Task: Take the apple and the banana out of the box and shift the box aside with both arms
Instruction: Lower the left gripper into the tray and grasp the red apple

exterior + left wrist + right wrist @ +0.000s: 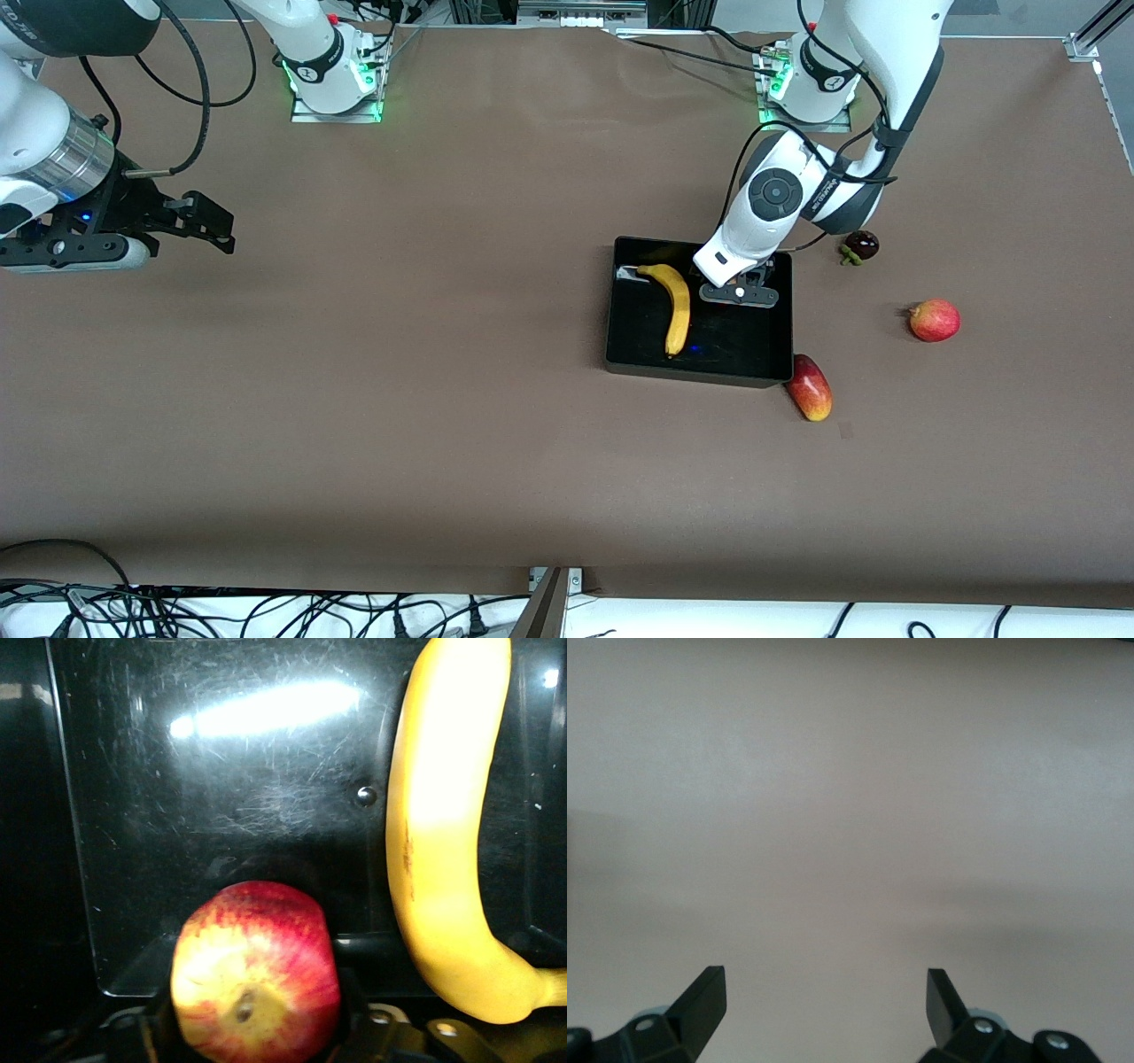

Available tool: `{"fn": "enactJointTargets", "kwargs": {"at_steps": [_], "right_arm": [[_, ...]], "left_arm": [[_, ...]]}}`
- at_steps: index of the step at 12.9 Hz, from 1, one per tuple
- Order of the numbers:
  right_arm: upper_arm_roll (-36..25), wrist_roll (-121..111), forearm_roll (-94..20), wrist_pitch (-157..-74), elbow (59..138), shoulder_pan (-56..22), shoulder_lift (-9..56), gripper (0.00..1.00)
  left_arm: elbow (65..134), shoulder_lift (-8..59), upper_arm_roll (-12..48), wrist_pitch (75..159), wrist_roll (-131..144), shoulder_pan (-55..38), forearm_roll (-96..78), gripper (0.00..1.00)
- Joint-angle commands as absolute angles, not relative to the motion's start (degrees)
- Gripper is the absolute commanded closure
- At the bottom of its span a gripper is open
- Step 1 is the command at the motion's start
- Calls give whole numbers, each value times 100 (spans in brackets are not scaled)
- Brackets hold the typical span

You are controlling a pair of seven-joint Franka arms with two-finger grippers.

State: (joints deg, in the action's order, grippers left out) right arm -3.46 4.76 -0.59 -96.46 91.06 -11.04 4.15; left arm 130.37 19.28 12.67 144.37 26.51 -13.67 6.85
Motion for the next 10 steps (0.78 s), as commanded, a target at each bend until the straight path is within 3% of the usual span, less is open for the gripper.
{"fn": "enactJointTargets", "kwargs": {"at_steps": [1,3,8,10], "right_arm": [[-290,510,-44,-9650,9044,-1055,431,0],[-290,510,-44,-9659,9044,-1055,431,0],[-290,510,-44,-9659,9044,-1055,431,0],[-290,510,-53,-9659,9044,-1055,431,0]], "left_arm": [[12956,1855,1257,14397,2716,-1345,809,80],[12614,1653,1257,13917,2725,-1284,800,80],[10805,1556,1257,10685,2462,-1012,800,79],[10617,1425,1257,10057,1718,-635,800,79]]}}
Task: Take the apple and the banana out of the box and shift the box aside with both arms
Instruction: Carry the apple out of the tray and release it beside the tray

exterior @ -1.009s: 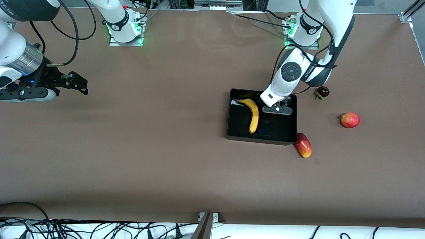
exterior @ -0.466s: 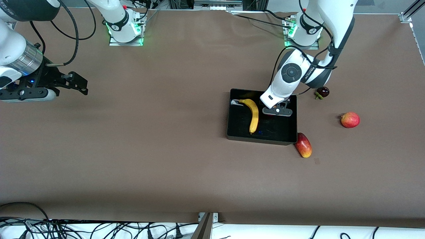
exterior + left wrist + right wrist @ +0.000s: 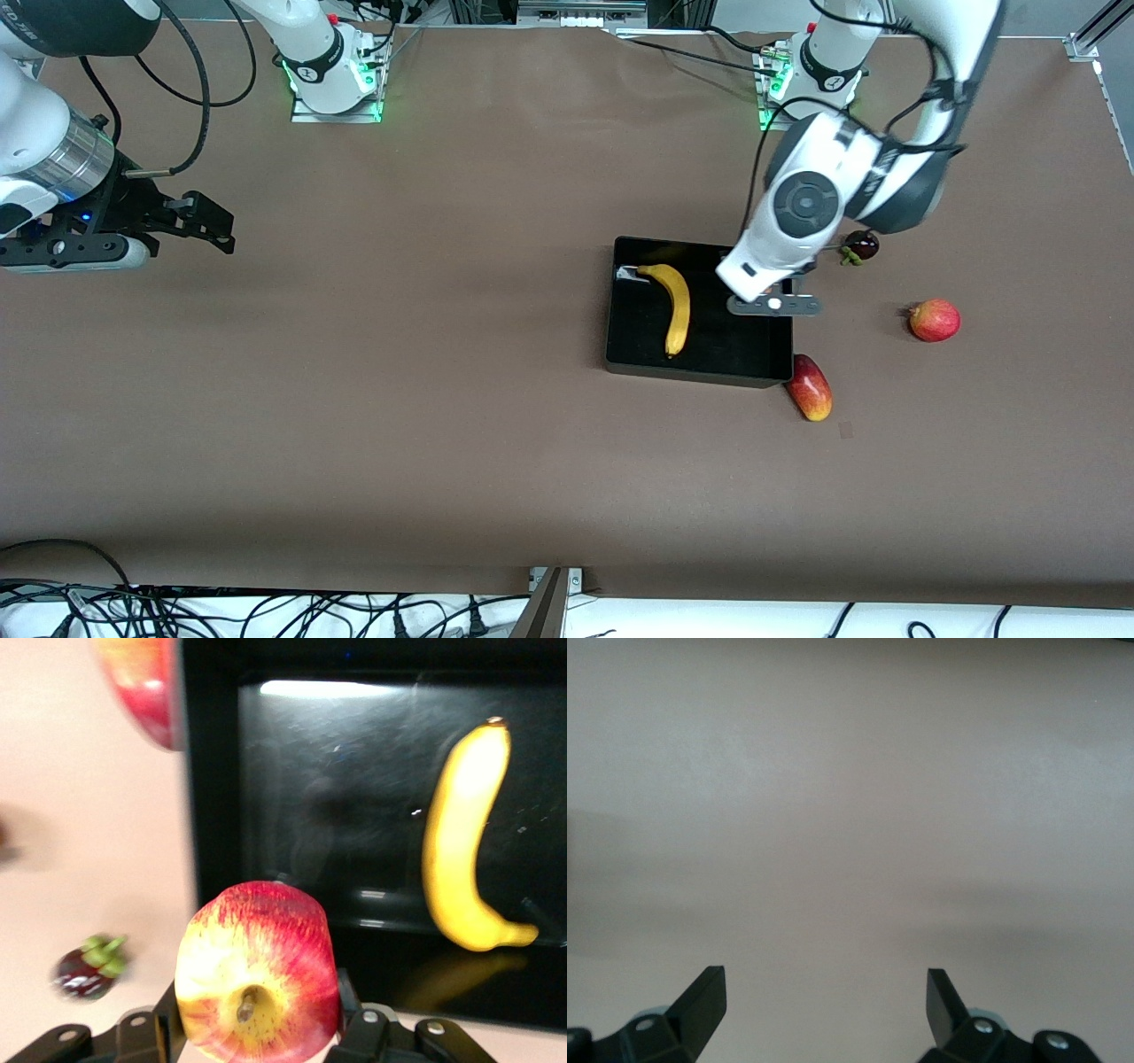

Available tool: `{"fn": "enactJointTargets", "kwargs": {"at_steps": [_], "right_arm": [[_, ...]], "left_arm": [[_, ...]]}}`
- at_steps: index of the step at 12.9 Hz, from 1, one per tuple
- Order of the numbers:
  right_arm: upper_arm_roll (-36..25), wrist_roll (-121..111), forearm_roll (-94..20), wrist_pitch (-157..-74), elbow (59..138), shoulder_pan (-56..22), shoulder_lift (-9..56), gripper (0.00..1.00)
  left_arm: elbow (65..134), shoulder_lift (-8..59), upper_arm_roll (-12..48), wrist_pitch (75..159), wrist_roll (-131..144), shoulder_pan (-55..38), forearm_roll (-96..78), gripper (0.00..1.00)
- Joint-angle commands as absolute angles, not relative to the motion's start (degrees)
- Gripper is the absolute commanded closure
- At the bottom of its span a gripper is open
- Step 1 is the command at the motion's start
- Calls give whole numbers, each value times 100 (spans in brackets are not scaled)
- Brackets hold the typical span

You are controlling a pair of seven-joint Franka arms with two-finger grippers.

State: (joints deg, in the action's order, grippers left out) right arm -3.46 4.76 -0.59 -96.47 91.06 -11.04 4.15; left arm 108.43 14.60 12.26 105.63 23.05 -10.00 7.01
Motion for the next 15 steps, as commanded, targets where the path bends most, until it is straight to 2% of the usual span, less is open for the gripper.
{"fn": "enactJointTargets", "kwargs": {"at_steps": [1,4,6,9,11,13,14,15], "right_arm": [[-290,510,-44,-9659,9044,-1055,431,0],[-290,510,-44,-9659,9044,-1055,431,0],[-290,519,-44,-9659,9044,-1055,431,0],[-290,510,-44,-9659,9044,-1055,431,0],[-290,510,-44,-9659,9044,-1055,431,0],[-290,510,-44,-9659,9044,-1055,431,0],[-290,518,-44,-9659,9044,-1055,431,0],[-290,519,-44,-9659,9044,-1055,431,0]], "left_arm": [[10696,1319,1257,9976,1331,-380,800,79],[11195,1292,1266,10220,222,306,809,79],[11818,1222,1266,10921,-25,570,809,79],[13092,1029,1266,12598,-18,615,800,76],[13463,1098,1266,13295,-26,746,809,75],[13535,1326,1257,13692,-26,756,809,68],[13535,1362,1257,13728,-26,756,809,58],[13535,1406,1257,13789,-18,756,809,17]]}}
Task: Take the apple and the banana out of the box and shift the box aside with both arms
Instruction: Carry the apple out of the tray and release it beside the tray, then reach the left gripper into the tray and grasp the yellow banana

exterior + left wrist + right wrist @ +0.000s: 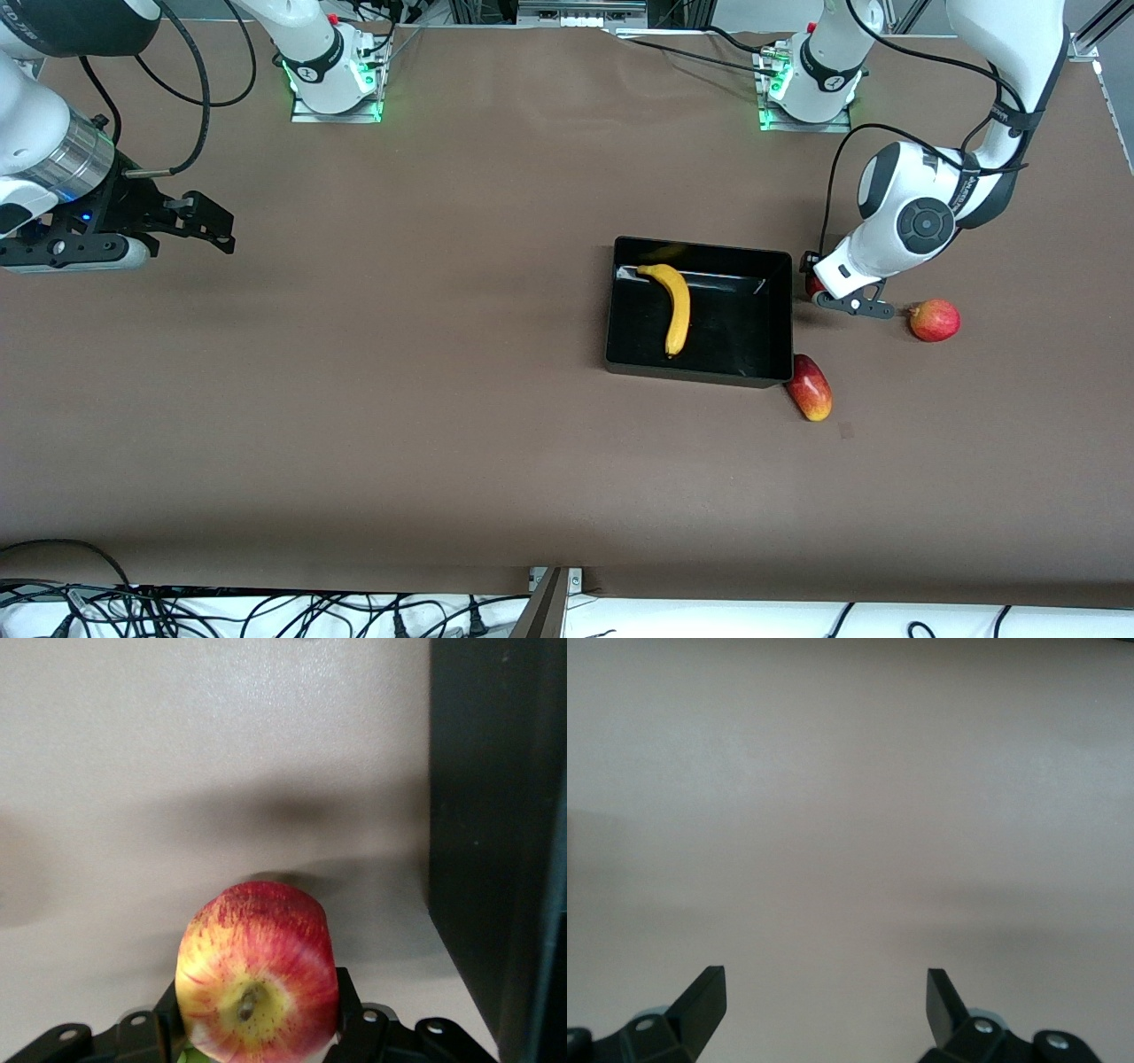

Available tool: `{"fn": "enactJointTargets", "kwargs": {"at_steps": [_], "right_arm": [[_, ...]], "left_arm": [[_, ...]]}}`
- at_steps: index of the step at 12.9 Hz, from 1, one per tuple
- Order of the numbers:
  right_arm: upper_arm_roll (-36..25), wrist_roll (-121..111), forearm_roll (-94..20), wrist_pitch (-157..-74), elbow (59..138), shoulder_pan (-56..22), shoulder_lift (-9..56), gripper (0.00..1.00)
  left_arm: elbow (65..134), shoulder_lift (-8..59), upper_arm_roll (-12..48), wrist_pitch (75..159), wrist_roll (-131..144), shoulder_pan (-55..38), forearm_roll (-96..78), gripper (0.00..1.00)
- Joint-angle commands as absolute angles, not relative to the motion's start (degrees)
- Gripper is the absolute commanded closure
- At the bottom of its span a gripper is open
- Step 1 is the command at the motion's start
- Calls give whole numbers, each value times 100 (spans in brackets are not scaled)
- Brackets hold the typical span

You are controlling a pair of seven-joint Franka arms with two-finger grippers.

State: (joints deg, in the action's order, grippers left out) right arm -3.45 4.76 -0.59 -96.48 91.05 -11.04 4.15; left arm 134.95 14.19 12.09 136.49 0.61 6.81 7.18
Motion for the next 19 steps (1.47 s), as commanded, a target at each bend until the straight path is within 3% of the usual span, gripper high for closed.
{"fn": "enactJointTargets", "kwargs": {"at_steps": [1,6,9,11,13,19], "right_arm": [[-290,519,-44,-9668,9044,-1055,431,0],[-290,510,-44,-9659,9044,-1055,431,0],[-290,510,-44,-9659,9044,-1055,431,0],[-290,510,-44,-9659,9044,-1055,431,0],[-290,510,-44,-9659,9044,-1055,431,0],[-290,510,-44,-9668,9044,-1055,431,0]], "left_arm": [[13535,1415,1257,13834,-9,756,809,0],[13361,986,1283,13650,52,730,809,0],[12204,922,1642,12057,367,668,712,0],[11237,1264,2142,11078,1261,554,493,0],[10576,1695,2451,10645,1870,405,483,0],[9677,2794,2435,11019,2749,-737,483,0]]}}
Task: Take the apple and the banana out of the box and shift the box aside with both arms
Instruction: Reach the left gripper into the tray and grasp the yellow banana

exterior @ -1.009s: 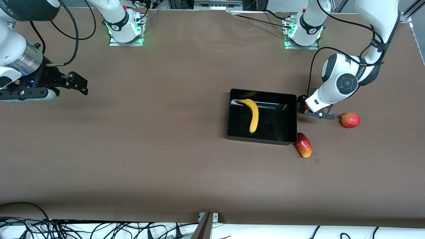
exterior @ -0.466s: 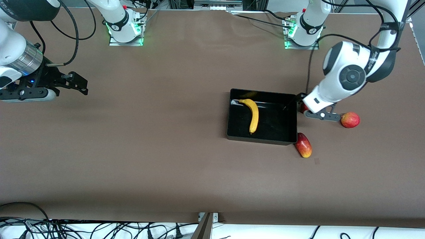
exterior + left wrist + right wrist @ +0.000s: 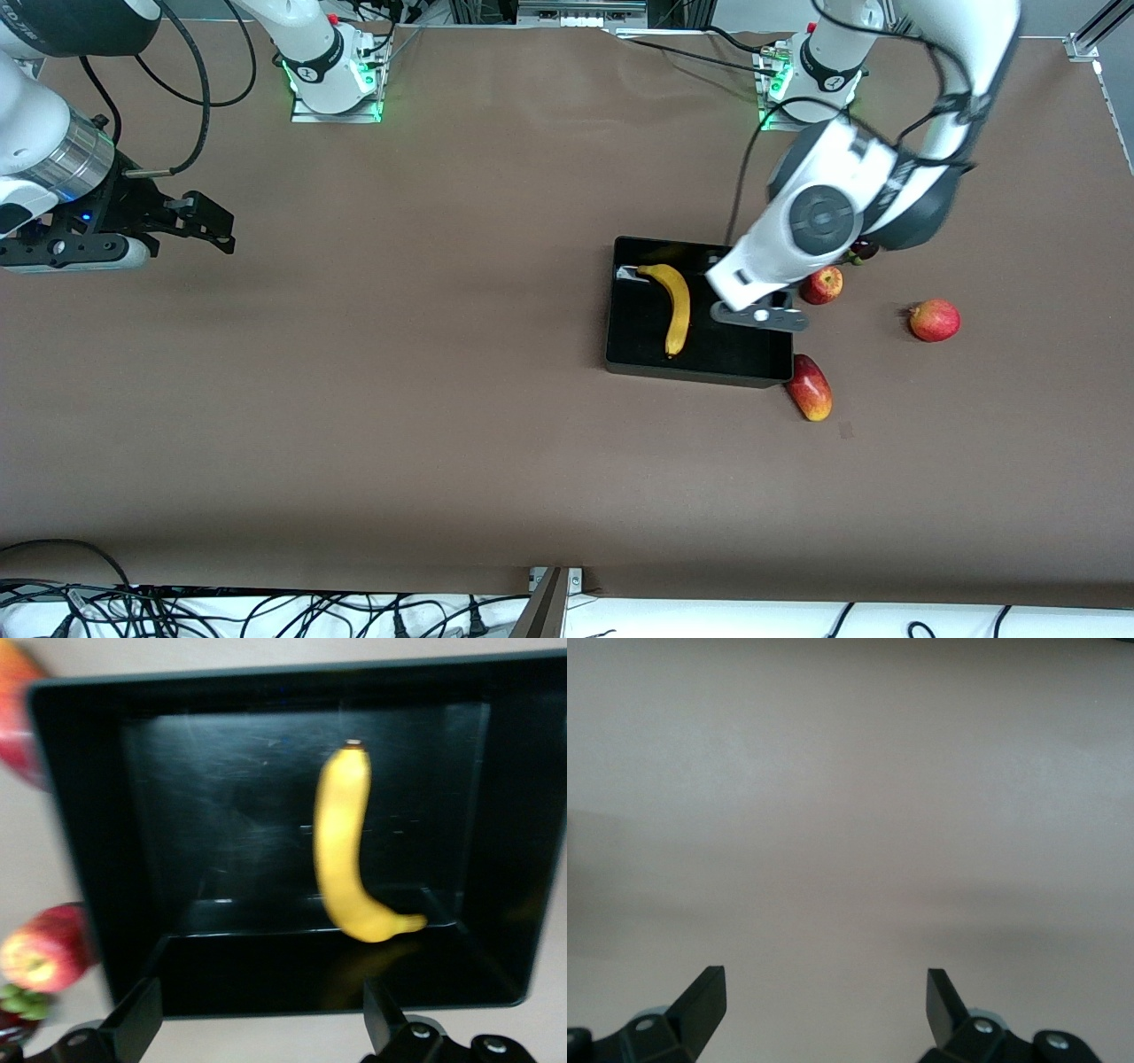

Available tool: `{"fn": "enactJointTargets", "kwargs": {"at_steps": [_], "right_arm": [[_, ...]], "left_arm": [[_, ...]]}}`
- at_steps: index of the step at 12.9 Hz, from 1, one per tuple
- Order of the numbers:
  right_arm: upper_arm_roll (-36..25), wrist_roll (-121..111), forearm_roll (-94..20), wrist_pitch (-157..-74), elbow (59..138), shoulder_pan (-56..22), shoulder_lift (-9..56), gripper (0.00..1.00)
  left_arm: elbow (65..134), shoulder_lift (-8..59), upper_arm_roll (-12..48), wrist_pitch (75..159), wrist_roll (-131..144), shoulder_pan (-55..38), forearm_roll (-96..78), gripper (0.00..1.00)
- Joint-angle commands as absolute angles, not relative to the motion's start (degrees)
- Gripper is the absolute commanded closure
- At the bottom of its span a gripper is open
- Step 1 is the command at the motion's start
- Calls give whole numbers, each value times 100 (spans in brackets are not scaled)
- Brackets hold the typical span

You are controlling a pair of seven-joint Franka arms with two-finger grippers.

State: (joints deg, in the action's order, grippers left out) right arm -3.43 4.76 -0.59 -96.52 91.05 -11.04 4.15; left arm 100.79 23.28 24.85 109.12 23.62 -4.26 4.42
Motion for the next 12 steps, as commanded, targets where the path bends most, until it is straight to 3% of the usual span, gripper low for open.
{"fn": "enactJointTargets", "kwargs": {"at_steps": [1,5,9,12], "right_arm": [[-290,510,-44,-9668,9044,-1055,431,0],[-290,519,-44,-9668,9035,-1055,431,0],[-290,519,-44,-9668,9044,-1055,431,0],[-290,519,-44,-9668,9044,-1055,431,0]], "left_arm": [[9729,2952,2443,11309,2838,-756,483,0],[10062,3339,2426,12109,3241,-905,903,0],[10501,3349,2426,12365,3313,-826,1511,0],[11161,3314,2417,13313,3313,-686,1547,0]]}}
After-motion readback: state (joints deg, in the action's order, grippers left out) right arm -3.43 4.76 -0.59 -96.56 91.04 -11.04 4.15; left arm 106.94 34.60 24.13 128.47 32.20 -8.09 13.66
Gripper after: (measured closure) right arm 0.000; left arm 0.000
